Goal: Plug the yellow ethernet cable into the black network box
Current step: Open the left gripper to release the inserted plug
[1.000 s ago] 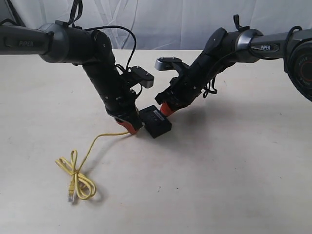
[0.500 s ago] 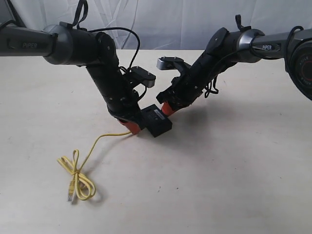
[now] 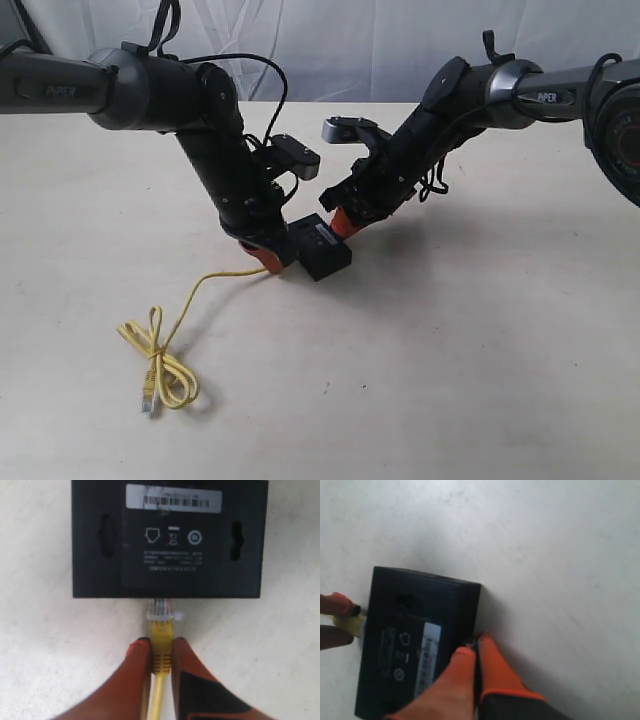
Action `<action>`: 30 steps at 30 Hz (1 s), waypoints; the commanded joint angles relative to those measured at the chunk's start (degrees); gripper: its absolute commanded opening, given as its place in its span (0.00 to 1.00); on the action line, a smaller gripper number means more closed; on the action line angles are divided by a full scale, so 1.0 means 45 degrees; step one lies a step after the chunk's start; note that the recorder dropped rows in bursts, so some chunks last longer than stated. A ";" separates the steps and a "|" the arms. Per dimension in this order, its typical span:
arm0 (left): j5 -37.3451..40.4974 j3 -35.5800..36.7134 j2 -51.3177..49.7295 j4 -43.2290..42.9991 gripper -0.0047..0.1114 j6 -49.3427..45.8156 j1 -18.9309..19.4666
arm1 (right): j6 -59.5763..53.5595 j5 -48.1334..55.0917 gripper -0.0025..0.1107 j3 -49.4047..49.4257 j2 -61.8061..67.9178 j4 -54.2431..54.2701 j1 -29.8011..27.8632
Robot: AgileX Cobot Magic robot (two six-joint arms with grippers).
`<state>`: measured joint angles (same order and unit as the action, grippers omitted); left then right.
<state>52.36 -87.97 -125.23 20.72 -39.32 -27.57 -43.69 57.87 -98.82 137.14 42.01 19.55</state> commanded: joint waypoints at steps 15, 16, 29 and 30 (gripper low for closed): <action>-0.1662 -0.0247 0.0096 0.0418 0.04 0.1018 -0.0121 | 0.0280 0.1160 0.01 -0.0622 0.0080 0.0316 0.0489; -0.1701 -0.0247 0.0096 0.0418 0.04 0.0980 -0.0121 | 0.0280 0.1176 0.01 -0.0622 0.0080 0.0295 0.0489; -0.1950 -0.0247 0.0096 0.0418 0.04 -0.0716 -0.0121 | -0.0680 0.2166 0.01 -0.0622 0.0080 0.0193 0.0489; -0.1950 -0.0247 0.0096 0.0418 0.04 -0.0716 -0.0121 | -0.0679 0.2166 0.01 -0.0647 0.0080 0.0166 0.0489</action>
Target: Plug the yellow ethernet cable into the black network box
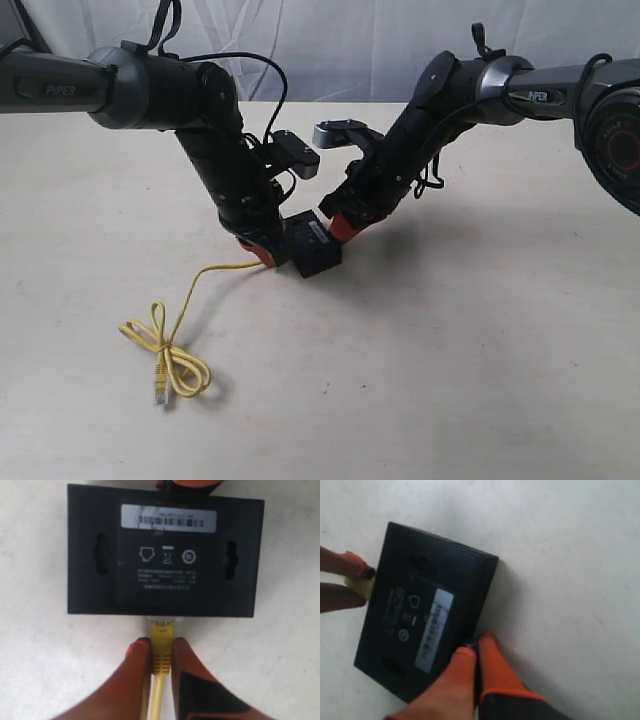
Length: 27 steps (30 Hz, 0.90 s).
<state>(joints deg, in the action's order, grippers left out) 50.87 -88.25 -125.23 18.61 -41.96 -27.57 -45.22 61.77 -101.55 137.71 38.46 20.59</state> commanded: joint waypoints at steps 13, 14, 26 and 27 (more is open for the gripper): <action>-0.0948 -0.0183 0.0123 0.0484 0.07 -0.0132 -0.0121 | 0.0234 0.1198 0.01 -0.0378 -0.0191 -0.0961 0.0063; -0.0802 -0.0183 0.0123 0.0390 0.09 -0.0134 -0.0121 | 0.0288 0.1224 0.01 -0.0378 -0.0191 -0.0961 0.0024; -0.0185 -0.0183 0.0123 0.0143 0.56 -0.0107 -0.0121 | 0.0637 0.1821 0.01 -0.0378 -0.0869 -0.1787 -0.0671; -0.0062 -0.0183 0.0147 0.0043 0.57 -0.0107 -0.0121 | 0.0720 0.1821 0.01 -0.0378 -0.0976 -0.1883 -0.0730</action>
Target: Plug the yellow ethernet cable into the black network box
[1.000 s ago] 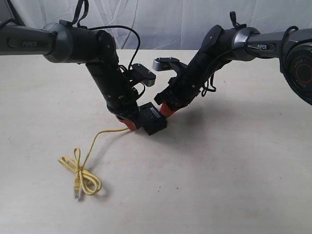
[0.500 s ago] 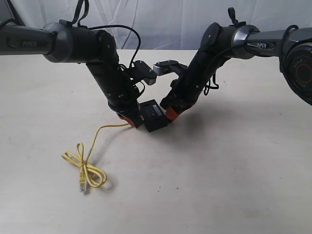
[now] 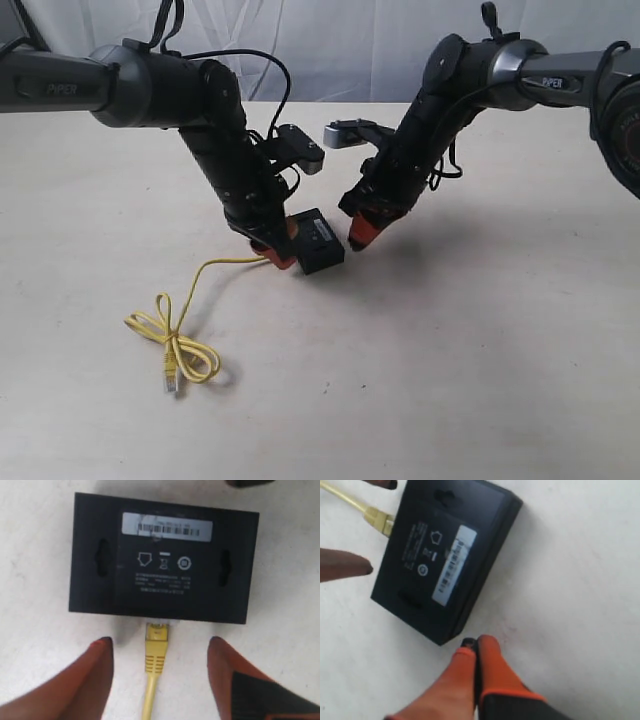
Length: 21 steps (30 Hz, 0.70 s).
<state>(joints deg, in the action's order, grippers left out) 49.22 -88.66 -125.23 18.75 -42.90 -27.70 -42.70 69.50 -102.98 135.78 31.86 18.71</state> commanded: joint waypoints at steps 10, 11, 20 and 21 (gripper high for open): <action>0.1305 -0.0092 0.1611 -0.1744 0.50 0.1887 0.0181 | 0.3813 -0.0357 0.01 -0.0061 -0.2215 -0.4680 -0.0452; 0.1560 -0.0092 0.1806 -0.2206 0.45 0.2258 0.0213 | 0.4309 -0.0381 0.01 -0.0036 -0.2459 -0.5302 -0.0452; 0.4332 0.0059 0.3350 -0.3484 0.04 0.4550 0.1609 | 0.6164 -0.0557 0.01 0.1346 -0.4990 -0.7162 -0.0680; 0.4328 0.0187 0.3567 -0.3650 0.04 0.4717 0.1695 | 0.6220 -0.0624 0.01 0.1674 -0.5312 -0.7162 -0.0804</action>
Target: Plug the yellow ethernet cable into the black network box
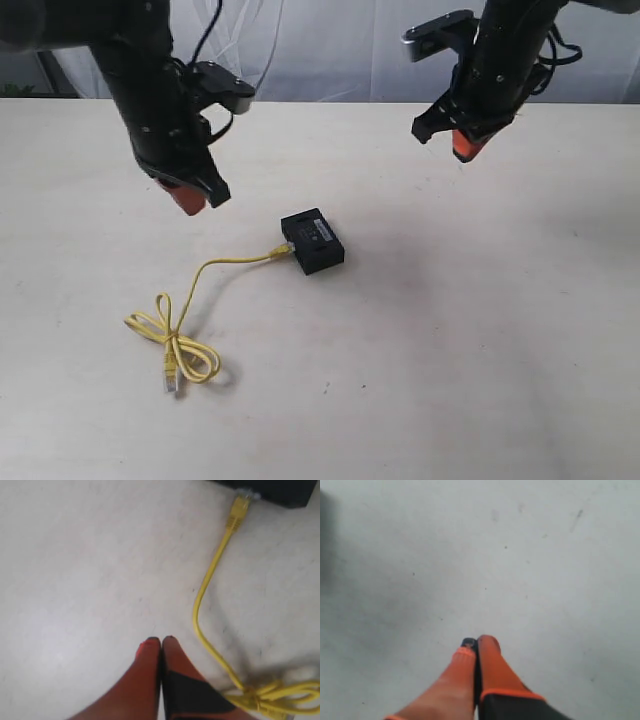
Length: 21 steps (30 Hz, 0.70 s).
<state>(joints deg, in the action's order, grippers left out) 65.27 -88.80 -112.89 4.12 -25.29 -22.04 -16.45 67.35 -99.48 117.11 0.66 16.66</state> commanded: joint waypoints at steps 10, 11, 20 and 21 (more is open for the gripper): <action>-0.0940 0.2914 0.3887 -0.1046 0.04 0.1651 0.1083 | 0.0884 -0.2098 0.01 0.4929 -0.4680 0.0547 -0.1974; -0.1174 0.3217 0.4229 -0.1137 0.04 0.1739 0.1083 | 0.0906 -0.2382 0.01 0.5294 -0.5019 0.0547 -0.2082; -0.4035 0.6022 0.7281 -0.1135 0.04 0.2251 0.1083 | 0.1052 -0.5546 0.01 0.8921 -0.8500 0.0619 -0.2553; -0.4246 0.6330 0.7527 -0.1079 0.04 0.2251 0.1083 | 0.1103 -0.5849 0.01 0.9278 -0.8879 0.0619 -0.2553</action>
<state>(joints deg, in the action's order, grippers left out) 49.86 -63.66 -82.81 -1.62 -16.12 -17.38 -11.95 45.14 -61.31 81.02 3.49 5.54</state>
